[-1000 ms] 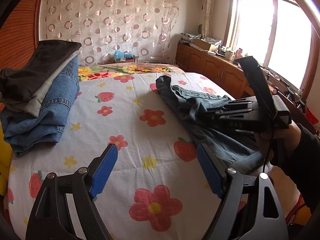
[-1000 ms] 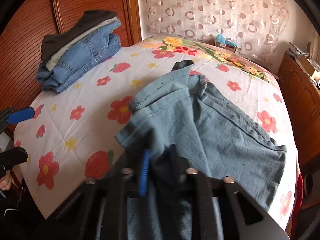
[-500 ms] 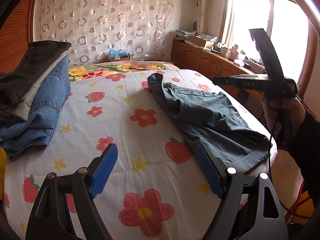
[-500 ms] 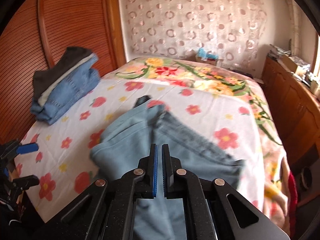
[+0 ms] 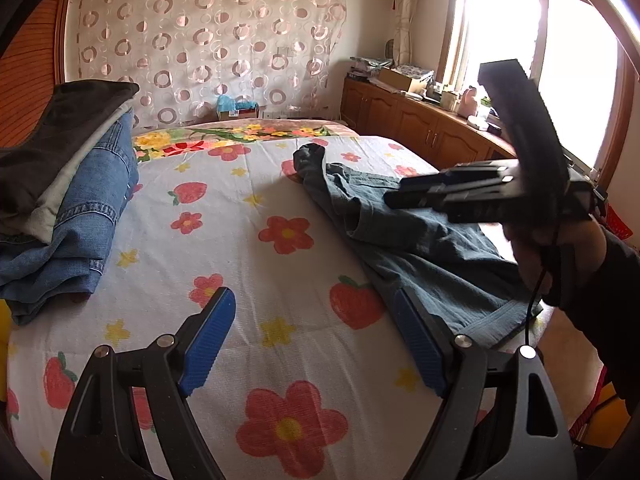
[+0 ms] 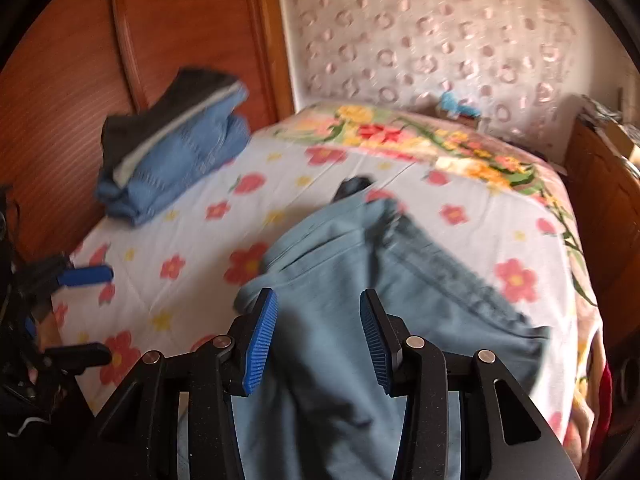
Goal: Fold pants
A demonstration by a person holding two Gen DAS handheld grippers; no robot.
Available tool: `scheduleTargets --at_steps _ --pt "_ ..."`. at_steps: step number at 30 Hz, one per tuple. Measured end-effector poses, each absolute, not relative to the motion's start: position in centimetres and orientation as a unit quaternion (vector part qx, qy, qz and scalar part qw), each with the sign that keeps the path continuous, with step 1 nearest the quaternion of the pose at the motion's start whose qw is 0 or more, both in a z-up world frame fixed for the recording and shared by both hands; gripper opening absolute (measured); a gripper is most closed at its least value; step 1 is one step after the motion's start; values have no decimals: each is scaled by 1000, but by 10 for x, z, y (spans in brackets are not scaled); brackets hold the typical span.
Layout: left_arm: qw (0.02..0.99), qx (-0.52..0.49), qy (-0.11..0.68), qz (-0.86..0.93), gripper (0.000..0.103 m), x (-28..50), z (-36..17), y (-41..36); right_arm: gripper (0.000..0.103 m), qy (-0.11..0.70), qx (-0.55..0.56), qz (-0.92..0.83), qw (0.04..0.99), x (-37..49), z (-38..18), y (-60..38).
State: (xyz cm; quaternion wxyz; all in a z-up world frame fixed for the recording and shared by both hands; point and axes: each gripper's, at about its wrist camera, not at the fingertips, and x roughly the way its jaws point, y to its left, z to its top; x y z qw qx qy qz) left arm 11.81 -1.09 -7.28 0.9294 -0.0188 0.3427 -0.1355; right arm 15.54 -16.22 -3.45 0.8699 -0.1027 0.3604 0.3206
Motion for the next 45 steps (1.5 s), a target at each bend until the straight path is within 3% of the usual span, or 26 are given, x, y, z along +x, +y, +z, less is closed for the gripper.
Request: scheduleTargets --at_steps 3,5,6,8,15,29,30,32,38,45 --pt "928 -18 346 -136 82 121 -75 -10 45 384 -126 329 854 160 -44 -149" --pt "927 -17 349 -136 82 123 -77 -11 24 393 -149 322 848 165 -47 -142" --pt "926 -14 350 -138 82 124 -78 -13 8 398 -158 317 846 166 -49 -140" --pt "925 -12 352 -139 82 125 -81 -14 3 391 -163 306 852 168 -47 -138" --pt "924 -12 356 -142 82 132 -85 -19 2 349 -107 282 887 171 -14 -168" --pt "915 16 367 -167 82 150 -91 -50 3 355 -63 166 918 199 -33 -228" --pt "914 18 370 -168 82 151 -92 -51 5 362 -61 154 917 201 -35 -230" --pt "911 22 376 -170 82 153 -95 -54 26 369 -54 133 918 205 -38 -232" --pt "902 38 394 -172 82 155 -108 -64 27 363 -23 161 917 196 -37 -235" --pt "893 51 414 -169 82 161 -114 -69 27 377 -67 209 900 190 -47 -211"
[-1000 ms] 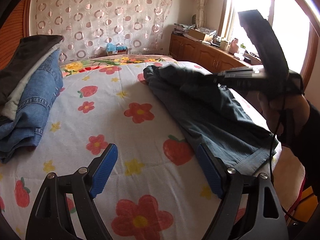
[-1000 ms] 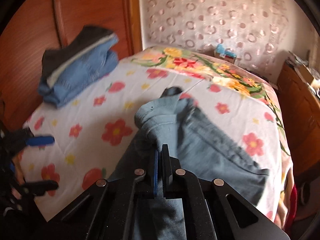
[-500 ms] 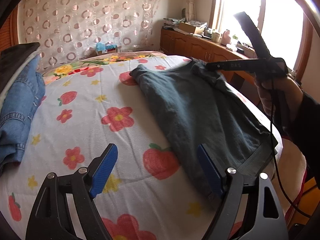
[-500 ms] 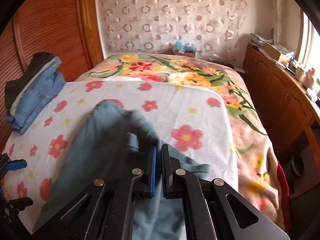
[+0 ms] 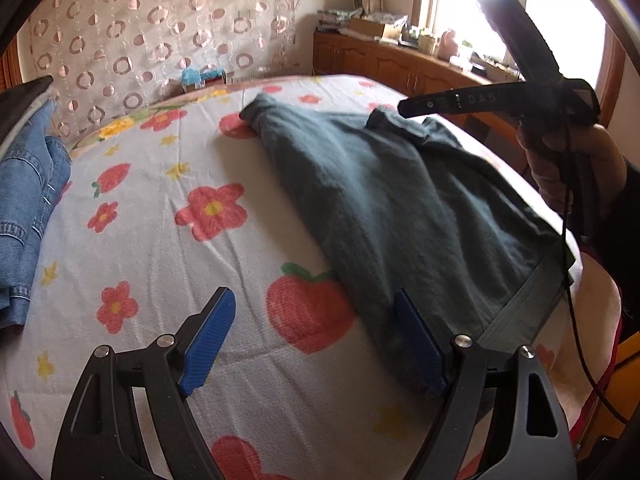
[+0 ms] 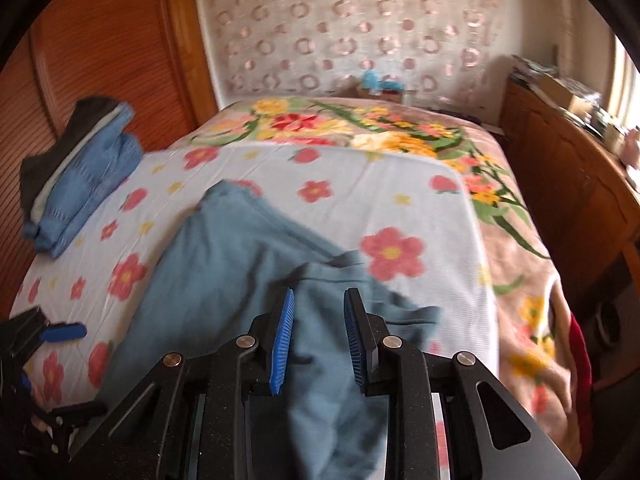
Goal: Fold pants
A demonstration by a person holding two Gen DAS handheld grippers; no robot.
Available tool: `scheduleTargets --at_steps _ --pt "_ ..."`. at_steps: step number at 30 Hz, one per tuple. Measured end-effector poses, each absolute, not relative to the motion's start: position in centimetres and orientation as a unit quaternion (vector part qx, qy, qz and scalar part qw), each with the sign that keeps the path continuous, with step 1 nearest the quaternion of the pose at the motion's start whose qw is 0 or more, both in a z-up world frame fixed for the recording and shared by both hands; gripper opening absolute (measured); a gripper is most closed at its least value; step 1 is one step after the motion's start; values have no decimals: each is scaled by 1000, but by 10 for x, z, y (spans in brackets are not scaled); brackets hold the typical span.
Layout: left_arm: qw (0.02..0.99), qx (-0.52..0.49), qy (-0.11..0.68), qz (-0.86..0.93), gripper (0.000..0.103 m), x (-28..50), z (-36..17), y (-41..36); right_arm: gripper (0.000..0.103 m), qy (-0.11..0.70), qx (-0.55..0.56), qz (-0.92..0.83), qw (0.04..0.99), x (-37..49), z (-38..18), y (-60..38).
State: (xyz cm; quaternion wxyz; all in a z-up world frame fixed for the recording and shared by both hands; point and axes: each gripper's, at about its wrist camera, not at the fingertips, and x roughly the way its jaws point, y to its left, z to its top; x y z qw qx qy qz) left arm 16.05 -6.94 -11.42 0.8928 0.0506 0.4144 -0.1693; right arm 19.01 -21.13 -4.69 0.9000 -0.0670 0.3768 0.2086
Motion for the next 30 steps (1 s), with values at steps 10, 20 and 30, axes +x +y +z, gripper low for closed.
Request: scheduleTargets --at_steps 10,20,30 --pt "894 61 412 -164 82 159 -116 -72 21 407 -106 202 884 227 -68 -205" --pt "895 60 411 -164 82 158 -116 -72 3 378 -51 125 916 229 -51 -254" --pt "895 60 411 -164 82 158 -116 -72 29 380 -29 102 919 226 -57 -268"
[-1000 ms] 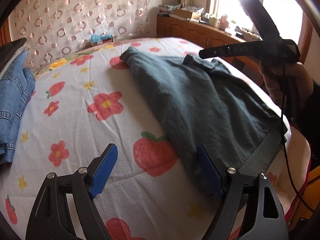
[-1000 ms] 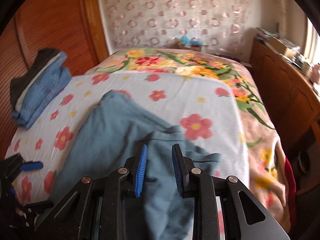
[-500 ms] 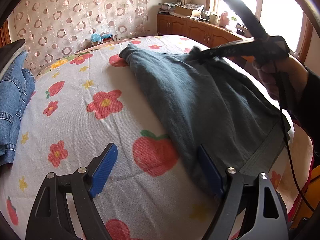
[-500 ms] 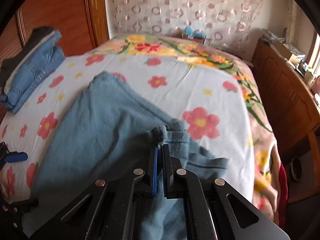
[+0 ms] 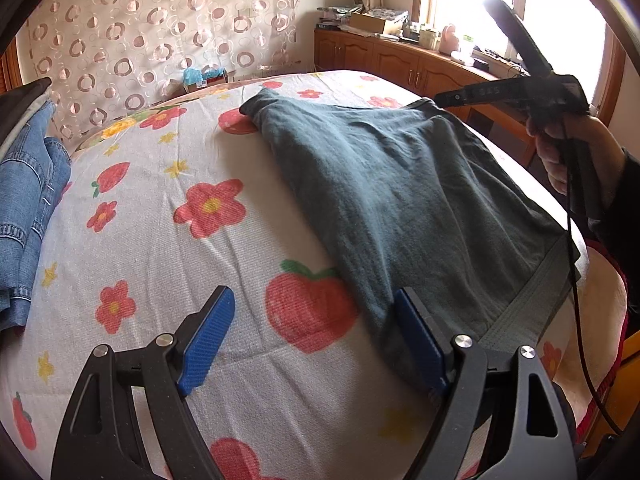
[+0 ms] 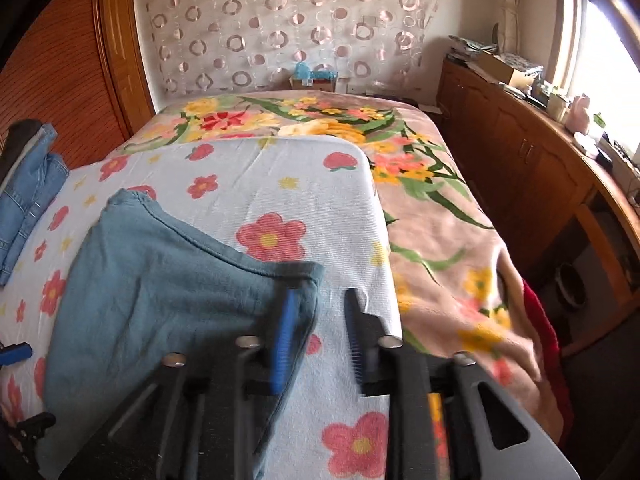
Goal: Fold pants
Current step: 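Release the shorts and pull the right tool back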
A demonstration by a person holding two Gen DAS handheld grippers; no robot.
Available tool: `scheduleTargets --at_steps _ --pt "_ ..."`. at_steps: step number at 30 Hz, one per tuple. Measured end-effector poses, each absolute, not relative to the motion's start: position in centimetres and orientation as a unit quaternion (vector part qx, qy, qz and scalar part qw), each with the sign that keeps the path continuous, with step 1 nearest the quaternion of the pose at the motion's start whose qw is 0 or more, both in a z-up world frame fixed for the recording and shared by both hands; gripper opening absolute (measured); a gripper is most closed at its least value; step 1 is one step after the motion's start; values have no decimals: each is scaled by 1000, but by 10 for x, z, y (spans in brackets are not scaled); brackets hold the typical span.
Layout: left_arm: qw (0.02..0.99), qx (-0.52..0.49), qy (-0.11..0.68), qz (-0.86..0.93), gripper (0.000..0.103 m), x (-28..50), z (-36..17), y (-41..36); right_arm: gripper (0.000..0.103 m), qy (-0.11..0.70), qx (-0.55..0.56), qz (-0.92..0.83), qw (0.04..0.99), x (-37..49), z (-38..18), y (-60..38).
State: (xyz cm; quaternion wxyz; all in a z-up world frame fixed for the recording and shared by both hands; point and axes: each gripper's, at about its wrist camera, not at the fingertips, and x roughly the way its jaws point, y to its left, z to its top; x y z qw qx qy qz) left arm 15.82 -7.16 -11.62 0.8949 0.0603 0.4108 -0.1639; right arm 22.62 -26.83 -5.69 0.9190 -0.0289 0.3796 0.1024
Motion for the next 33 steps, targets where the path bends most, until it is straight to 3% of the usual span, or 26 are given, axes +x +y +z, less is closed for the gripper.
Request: scheduleTargets --at_steps 10,18,22,33 --pt "895 60 410 -164 82 158 -117 -71 29 373 -51 208 903 160 -71 -234" --pt "895 60 410 -164 82 158 -117 -72 30 391 -72 217 892 169 -98 -227" --pt "895 60 410 -164 82 158 -116 -71 43 381 -79 233 891 163 -97 -223" --pt "895 61 410 -164 82 156 -116 -71 44 373 -98 212 898 146 -97 -217"
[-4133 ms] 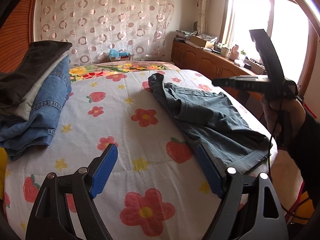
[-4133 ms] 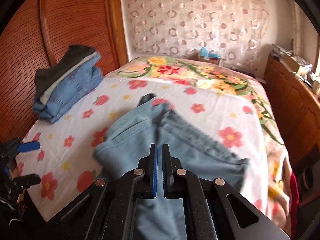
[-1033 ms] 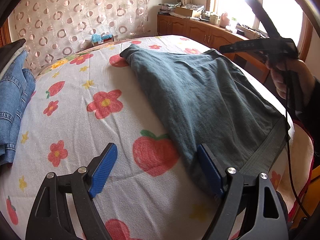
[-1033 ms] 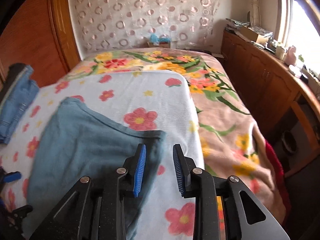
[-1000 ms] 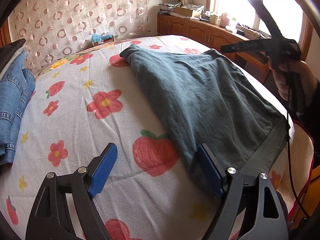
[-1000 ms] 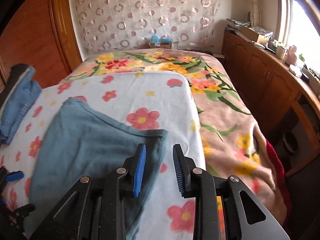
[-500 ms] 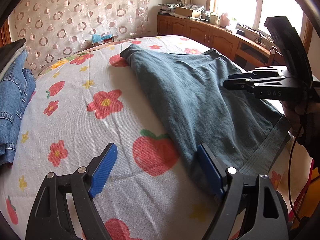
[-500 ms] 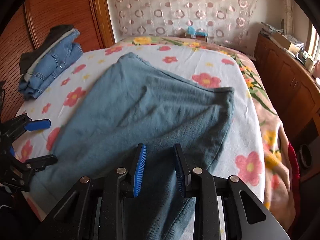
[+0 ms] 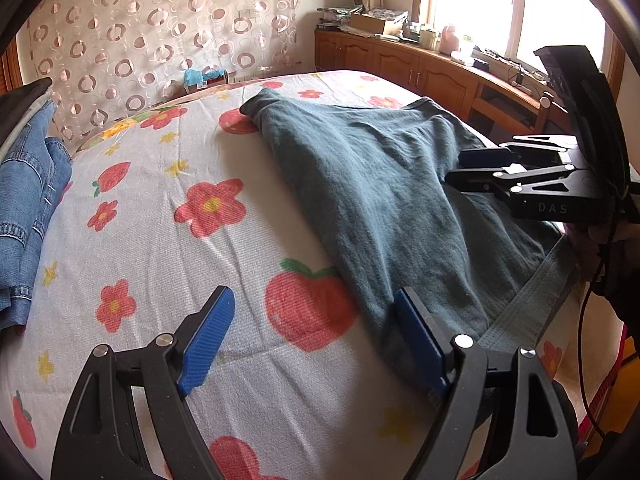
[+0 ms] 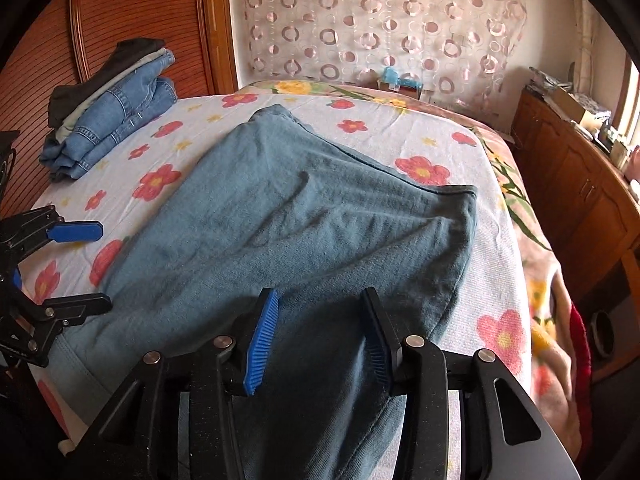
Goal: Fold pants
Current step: 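Release the shorts and pull the right tool back, then grasp the hem edge of the folded blue-grey pants with both tools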
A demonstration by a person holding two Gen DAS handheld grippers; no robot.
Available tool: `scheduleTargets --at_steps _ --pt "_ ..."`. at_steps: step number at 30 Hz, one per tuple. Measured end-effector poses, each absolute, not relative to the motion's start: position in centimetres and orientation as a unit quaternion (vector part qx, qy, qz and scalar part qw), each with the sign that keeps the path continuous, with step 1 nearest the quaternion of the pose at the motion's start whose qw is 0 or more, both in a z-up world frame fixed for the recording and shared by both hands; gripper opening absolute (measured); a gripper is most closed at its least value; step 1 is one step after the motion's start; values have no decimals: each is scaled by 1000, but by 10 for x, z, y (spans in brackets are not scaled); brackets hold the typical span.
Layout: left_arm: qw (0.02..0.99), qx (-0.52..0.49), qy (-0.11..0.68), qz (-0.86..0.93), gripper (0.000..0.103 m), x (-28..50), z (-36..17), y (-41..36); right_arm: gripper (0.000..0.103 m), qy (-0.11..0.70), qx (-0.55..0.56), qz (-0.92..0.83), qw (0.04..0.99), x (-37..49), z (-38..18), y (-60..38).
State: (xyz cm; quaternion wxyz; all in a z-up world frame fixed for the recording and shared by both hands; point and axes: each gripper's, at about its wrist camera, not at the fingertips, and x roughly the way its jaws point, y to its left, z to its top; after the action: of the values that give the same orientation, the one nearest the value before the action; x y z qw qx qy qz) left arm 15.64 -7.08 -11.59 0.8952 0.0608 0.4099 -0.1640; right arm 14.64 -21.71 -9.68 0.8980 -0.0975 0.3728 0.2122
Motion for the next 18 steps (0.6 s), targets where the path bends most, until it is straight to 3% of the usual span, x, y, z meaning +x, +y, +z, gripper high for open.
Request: scheduleTargets --at_steps 18 --pt "905 39 380 -189 83 122 -89 -77 37 389 3 181 903 45 -86 -275"
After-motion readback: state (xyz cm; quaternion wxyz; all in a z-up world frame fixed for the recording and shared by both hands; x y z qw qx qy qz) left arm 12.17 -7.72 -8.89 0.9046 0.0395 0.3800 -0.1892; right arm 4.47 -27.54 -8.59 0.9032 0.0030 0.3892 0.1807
